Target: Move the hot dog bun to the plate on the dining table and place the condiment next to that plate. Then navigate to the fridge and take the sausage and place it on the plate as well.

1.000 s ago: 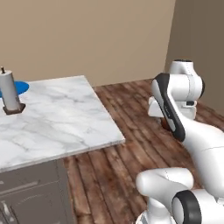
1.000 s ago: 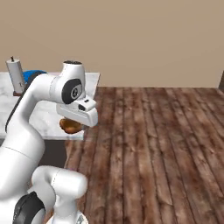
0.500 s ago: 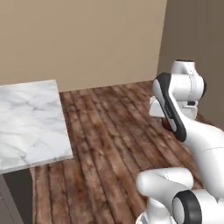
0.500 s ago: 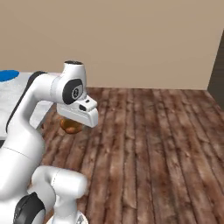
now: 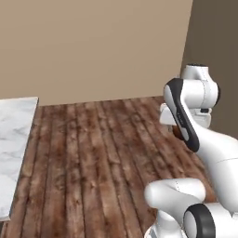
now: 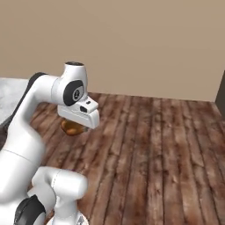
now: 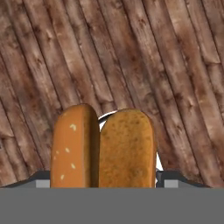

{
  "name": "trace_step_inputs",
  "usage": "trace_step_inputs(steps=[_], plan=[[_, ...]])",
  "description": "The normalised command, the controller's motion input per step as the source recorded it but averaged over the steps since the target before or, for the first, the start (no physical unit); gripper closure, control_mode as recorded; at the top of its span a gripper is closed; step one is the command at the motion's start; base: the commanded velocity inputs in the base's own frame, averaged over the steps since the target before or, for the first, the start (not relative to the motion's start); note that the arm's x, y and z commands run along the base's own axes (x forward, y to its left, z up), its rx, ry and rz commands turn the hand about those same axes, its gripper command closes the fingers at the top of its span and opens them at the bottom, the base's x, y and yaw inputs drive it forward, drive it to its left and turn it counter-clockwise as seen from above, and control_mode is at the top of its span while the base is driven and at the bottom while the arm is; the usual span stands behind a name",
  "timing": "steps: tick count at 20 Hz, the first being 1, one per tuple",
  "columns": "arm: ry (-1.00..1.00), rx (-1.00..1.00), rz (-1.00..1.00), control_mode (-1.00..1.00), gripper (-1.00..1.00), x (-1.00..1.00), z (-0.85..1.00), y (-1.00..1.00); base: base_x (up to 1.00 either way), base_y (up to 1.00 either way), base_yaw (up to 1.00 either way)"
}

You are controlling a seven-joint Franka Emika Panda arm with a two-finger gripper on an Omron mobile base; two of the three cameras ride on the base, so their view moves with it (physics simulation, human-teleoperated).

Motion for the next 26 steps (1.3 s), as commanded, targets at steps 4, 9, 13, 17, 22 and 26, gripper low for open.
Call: trace_step_inputs(steps=[4,9,13,17,22,26], plan=[[0.00,0.00,0.00,1.00,1.00,0.00,0.00,0.00,1.00,-0.83,0.29],[0.00,0.00,0.00,1.00,1.00,0.00,0.00,0.00,1.00,-0.70,0.32],[0.00,0.00,0.00,1.00,1.00,0.00,0.00,0.00,1.00,-0.53,0.42],[0.00,0.00,0.00,1.00,1.00,0.00,0.00,0.00,1.00,-0.38,0.52],[0.00,0.00,0.00,1.00,1.00,0.00,0.00,0.00,1.00,-0.33,0.55],[0.00,0.00,0.00,1.00,1.00,0.00,0.00,0.00,1.00,-0.43,0.51]])
